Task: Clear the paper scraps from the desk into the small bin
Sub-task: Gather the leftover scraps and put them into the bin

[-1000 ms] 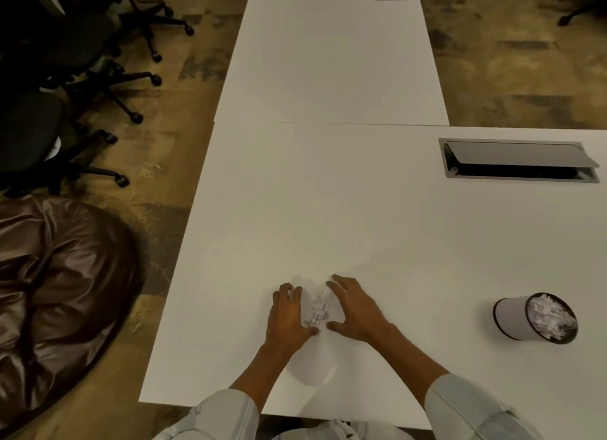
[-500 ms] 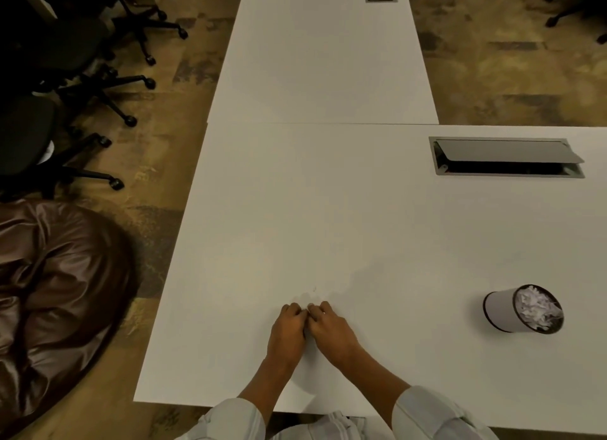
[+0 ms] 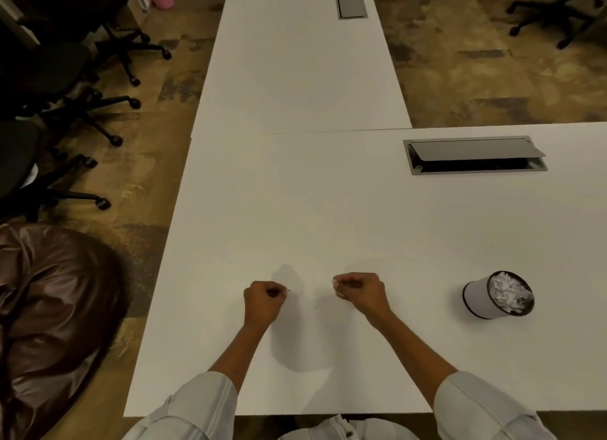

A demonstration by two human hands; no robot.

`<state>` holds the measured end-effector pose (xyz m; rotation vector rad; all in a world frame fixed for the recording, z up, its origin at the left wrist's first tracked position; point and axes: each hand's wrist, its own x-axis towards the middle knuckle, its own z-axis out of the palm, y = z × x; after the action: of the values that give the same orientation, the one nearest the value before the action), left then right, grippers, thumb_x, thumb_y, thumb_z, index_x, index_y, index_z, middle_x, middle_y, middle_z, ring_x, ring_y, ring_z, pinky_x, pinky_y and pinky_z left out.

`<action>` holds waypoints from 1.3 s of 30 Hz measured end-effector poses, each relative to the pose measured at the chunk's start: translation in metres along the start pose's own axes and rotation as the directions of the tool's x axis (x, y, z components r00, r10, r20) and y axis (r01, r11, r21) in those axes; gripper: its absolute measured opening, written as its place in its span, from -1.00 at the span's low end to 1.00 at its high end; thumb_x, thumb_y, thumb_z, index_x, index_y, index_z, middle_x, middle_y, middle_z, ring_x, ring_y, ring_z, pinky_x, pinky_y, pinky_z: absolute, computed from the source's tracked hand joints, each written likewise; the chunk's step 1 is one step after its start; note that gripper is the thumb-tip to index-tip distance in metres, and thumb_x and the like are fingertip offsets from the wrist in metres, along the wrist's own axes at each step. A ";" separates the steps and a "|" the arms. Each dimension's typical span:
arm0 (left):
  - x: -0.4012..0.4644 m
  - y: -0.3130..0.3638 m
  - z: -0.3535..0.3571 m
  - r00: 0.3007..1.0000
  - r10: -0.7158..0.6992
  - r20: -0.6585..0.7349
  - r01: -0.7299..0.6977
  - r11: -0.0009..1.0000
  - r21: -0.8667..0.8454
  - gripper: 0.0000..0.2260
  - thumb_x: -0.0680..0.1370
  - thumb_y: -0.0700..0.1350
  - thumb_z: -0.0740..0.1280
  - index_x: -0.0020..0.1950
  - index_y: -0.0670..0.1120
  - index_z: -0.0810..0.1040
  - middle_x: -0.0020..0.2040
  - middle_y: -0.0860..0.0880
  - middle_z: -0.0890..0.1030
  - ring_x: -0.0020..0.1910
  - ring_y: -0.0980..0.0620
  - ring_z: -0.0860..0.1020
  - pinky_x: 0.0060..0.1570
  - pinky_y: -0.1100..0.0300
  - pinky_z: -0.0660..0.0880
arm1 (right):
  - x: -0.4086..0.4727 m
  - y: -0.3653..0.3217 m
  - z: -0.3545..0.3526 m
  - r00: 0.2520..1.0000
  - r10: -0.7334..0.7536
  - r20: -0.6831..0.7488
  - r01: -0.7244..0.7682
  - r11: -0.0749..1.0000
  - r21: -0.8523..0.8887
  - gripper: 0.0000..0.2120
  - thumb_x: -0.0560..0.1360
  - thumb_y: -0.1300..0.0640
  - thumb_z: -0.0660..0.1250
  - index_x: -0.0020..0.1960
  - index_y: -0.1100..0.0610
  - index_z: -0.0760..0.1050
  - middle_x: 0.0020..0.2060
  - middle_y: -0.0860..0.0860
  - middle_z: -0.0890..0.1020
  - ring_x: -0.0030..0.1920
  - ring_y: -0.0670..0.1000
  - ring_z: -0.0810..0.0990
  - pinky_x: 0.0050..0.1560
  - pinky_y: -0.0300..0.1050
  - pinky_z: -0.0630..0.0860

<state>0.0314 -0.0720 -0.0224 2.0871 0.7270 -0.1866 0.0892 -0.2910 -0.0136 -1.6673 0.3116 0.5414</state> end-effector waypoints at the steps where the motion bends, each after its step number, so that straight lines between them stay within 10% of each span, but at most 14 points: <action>1: 0.003 0.010 0.000 1.000 0.011 0.014 -0.011 1.000 -0.006 -0.94 0.41 -0.27 0.47 -0.15 -0.16 0.72 -0.20 -0.11 0.73 -0.23 0.00 0.68 -0.12 0.29 0.56 | 0.000 -0.006 -0.008 1.000 0.013 0.008 -0.013 0.998 0.058 -0.87 0.40 0.36 0.50 -0.06 0.29 0.69 -0.14 0.19 0.73 -0.11 0.11 0.73 -0.06 -0.16 0.66; 10: 0.010 0.129 0.042 0.946 0.237 0.223 -0.233 0.971 -0.041 -0.95 0.43 -0.28 0.45 -0.19 -0.17 0.71 -0.26 -0.12 0.71 -0.34 0.06 0.63 -0.37 0.50 0.50 | -0.015 -0.039 -0.111 0.997 -0.030 -0.066 0.043 0.975 0.218 -0.85 0.42 0.38 0.47 -0.01 0.32 0.66 -0.07 0.25 0.71 -0.06 0.13 0.70 0.07 -0.02 0.64; 18: -0.018 0.223 0.140 0.808 0.402 0.431 -0.435 0.900 -0.025 -0.93 0.43 -0.21 0.48 -0.15 -0.20 0.70 -0.22 -0.15 0.71 -0.27 -0.02 0.67 -0.28 0.35 0.53 | -0.050 -0.042 -0.245 0.880 -0.092 -0.466 0.000 0.981 -0.194 -0.88 0.37 0.29 0.51 -0.19 0.08 0.73 -0.28 -0.05 0.74 -0.34 -0.20 0.67 -0.36 -0.50 0.49; 21: -0.038 0.250 0.180 0.746 0.468 0.474 -0.513 0.857 -0.038 -0.93 0.43 -0.23 0.47 -0.15 -0.23 0.70 -0.20 -0.17 0.72 -0.28 0.01 0.64 -0.21 0.29 0.55 | -0.052 -0.037 -0.276 0.848 -0.127 -0.515 -0.060 0.942 -0.330 -0.91 0.37 0.24 0.51 -0.17 0.09 0.73 -0.24 -0.02 0.73 -0.22 -0.17 0.64 -0.19 -0.48 0.47; 33: -0.078 0.282 0.277 0.668 0.460 0.585 -0.578 0.816 0.019 -0.85 0.42 -0.27 0.40 -0.05 -0.27 0.67 -0.09 -0.24 0.69 -0.21 -0.02 0.57 -0.21 0.24 0.44 | -0.043 -0.019 -0.300 0.879 -0.230 -0.418 -0.070 0.805 -0.589 -0.77 0.53 0.30 0.31 0.08 0.13 0.69 0.01 0.10 0.73 0.00 0.07 0.70 0.04 -0.23 0.56; 39: -0.067 0.281 0.275 0.615 0.480 0.626 -0.600 0.799 -0.023 -0.67 0.39 -0.34 0.37 0.16 -0.27 0.60 0.08 -0.23 0.67 0.05 -0.11 0.64 0.09 0.12 0.58 | -0.044 -0.021 -0.315 0.876 -0.267 -0.403 -0.044 0.786 -0.616 -0.68 0.53 0.37 0.25 0.19 0.16 0.62 0.06 0.12 0.71 0.09 0.06 0.67 0.17 -0.21 0.52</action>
<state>0.1715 -0.4397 0.0395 2.1410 -0.3514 -0.5687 0.1165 -0.6008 0.0573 -2.4473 0.4101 0.1187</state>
